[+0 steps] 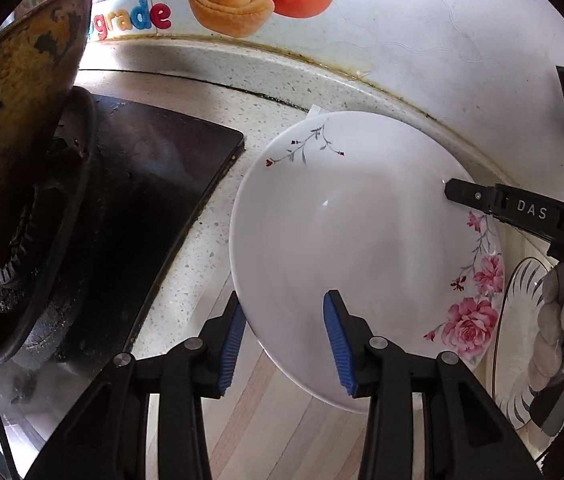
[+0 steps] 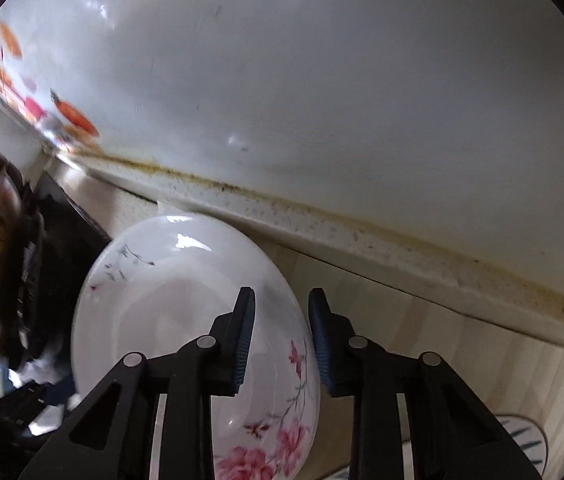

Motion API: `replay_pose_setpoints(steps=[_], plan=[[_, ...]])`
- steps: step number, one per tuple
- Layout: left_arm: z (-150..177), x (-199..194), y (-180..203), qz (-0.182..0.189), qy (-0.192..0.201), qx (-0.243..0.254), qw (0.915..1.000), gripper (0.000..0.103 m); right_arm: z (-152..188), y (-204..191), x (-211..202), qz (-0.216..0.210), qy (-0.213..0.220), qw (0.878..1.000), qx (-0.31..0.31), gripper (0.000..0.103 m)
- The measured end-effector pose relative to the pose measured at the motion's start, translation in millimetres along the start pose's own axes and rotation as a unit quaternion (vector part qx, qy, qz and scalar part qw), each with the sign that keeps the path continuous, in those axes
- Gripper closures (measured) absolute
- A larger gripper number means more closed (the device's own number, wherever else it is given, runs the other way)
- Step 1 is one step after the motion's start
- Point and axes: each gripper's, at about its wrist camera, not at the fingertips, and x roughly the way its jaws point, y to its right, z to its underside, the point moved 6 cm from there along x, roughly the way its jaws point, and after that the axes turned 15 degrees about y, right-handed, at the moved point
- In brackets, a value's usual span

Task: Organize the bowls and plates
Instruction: 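Lower the swirl plate onto the pink-flower plate and grip both rims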

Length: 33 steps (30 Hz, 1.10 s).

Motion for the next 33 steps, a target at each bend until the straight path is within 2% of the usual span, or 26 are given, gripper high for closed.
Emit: replay_pose_setpoints(steps=[5,9,17,27,33], plan=[[0.1,-3.1,-5.0,0.007,0.001,-0.015,0.9999,0.066,3.6,8.1,-5.3,-0.018,-0.013,0.999,0.027,0.082],[-1.0,-13.7,-2.4,0.012,0.010,-0.011,0.9998,0.066,6.7,10.0,-17.8,-0.019,-0.012,0.999,0.024,0.085],[1.4,-38.3,0.6,0.027,0.015,-0.015,0.9994,0.066,6.1,9.9,-46.8,-0.029,-0.003,0.999,0.027,0.087],[8.8,-106.6,27.4,0.070,0.027,0.012,0.9971,0.066,21.0,20.1,-125.2,-0.038,0.022,0.997,0.067,0.087],[29.1,-142.8,43.6,0.113,0.001,0.018,0.9935,0.066,56.4,32.8,-200.2,-0.030,0.035,0.995,0.094,0.087]])
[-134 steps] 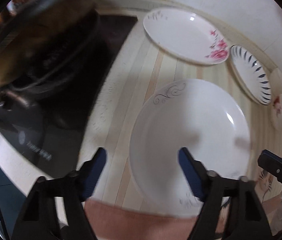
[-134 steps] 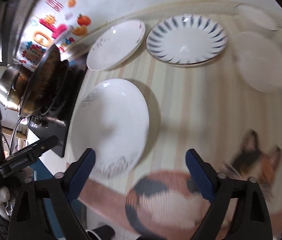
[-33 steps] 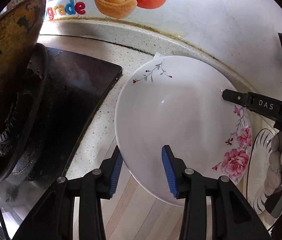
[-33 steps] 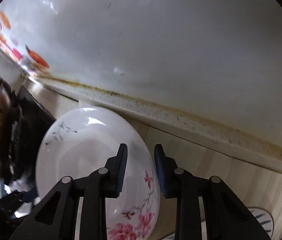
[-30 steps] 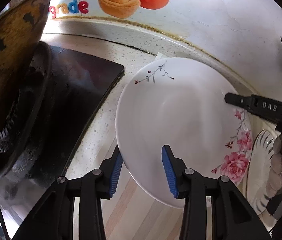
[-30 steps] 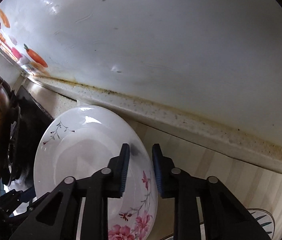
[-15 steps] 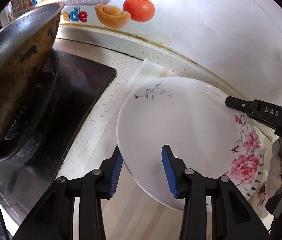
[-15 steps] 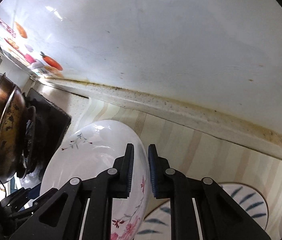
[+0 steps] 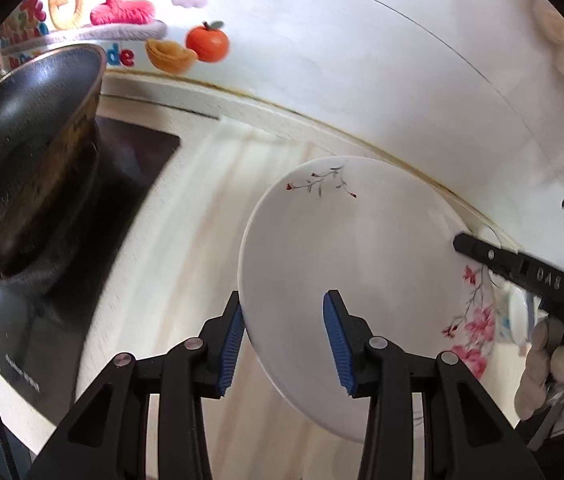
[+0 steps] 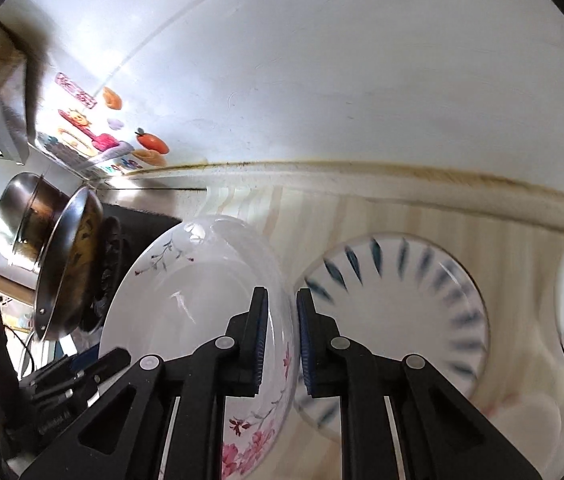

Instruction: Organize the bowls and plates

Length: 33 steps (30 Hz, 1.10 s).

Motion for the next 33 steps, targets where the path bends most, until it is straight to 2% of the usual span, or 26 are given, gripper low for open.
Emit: replay_pose_setpoints(steps=[5,12,18,22,27,33], plan=[[25.1,-18.9,17.8,0.019,-0.016,0.031,0.9992,0.066,39.4,12.0,-51.5,0.006,-0.001,1.000,0.024,0.087],[79.1,-24.2,34.4,0.034,-0.066,0.081,0.9939,0.066,127.3,34.7,-107.7,0.015,-0.020,0.997,0.078,0.087],[117.3,-11.5,45.8,0.033,-0.105,0.115,0.9873,0.066,197.6,58.2,-122.1,0.029,-0.047,0.990,0.127,0.087],[133.5,-3.5,53.7,0.034,-0.123,0.139,0.9821,0.066,228.3,70.9,-128.0,0.038,-0.054,0.987,0.147,0.087],[148.9,6.4,62.6,0.032,-0.136,0.165,0.9763,0.066,242.5,83.6,-128.7,0.050,-0.059,0.984,0.160,0.087],[161.3,15.7,65.0,0.024,-0.148,0.173,0.9734,0.066,250.7,95.8,-130.6,0.056,-0.062,0.982,0.167,0.087]])
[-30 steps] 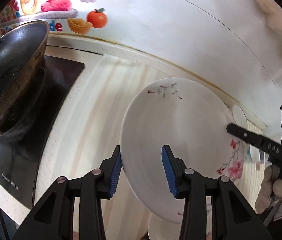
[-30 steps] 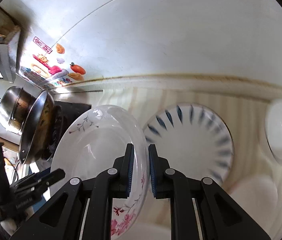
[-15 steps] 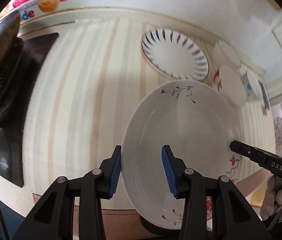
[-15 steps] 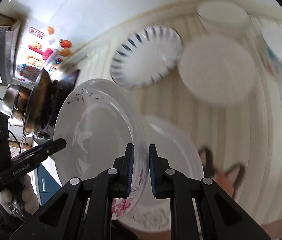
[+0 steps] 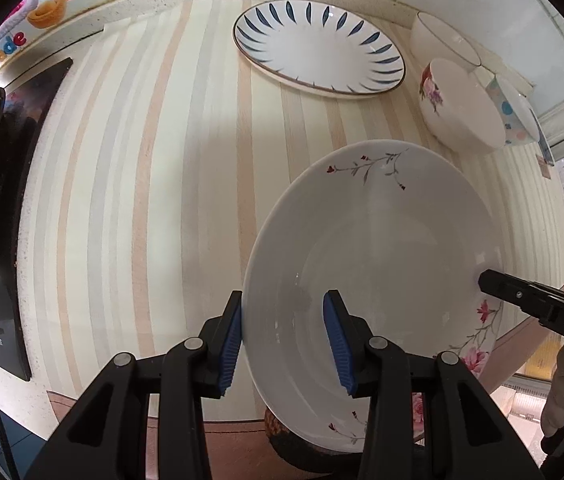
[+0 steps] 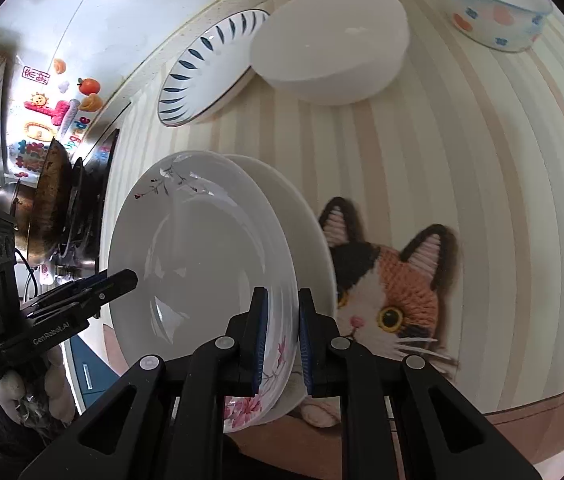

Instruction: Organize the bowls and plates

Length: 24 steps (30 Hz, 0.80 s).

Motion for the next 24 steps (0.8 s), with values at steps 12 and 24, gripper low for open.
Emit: replay_pose_setpoints(steps=[12,24], plan=[[5.6,12.1,0.5,-0.017,-0.011,0.013,0.9997,0.067,-1.3,3.8,5.6,-0.004,0.001,1.000,0.006,0.087],[8.5,20.2,6.9,-0.020,-0.016,0.027,0.9993,0.067,-2.4,3.3,1.6,0.006,-0.013,1.000,0.001,0.087]])
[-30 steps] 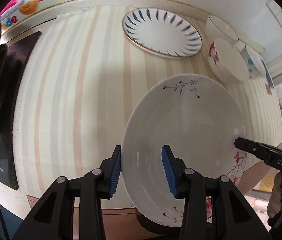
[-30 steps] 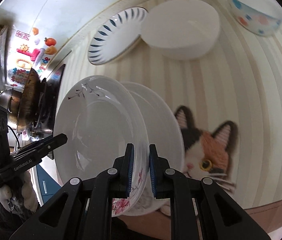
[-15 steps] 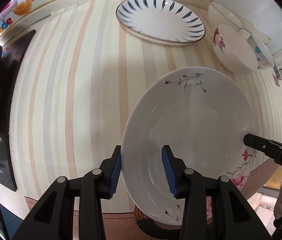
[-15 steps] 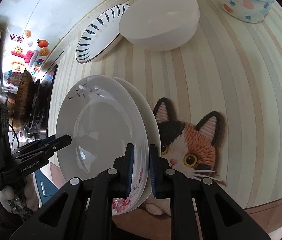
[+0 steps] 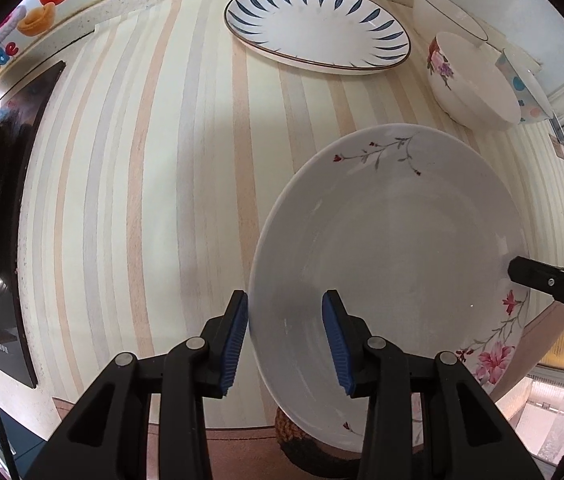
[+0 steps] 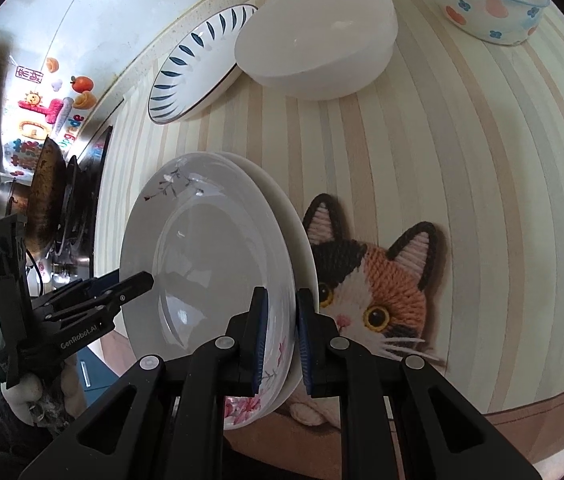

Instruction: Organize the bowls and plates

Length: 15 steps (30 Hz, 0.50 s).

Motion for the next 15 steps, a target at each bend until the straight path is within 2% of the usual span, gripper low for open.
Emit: replay_pose_setpoints(steps=[9,15], plan=[[-3.1,-6.2,-2.7,0.004,-0.004,0.004,1.0000,0.067,-0.8,2.3,-5.1,0.005,-0.008,1.000,0.012,0.087],[-18.5,-30.3,-10.7,0.016,0.007,-0.011,0.9998,0.067,-1.4,2.1,-12.1,0.019,-0.019,1.000,0.003,0.087]])
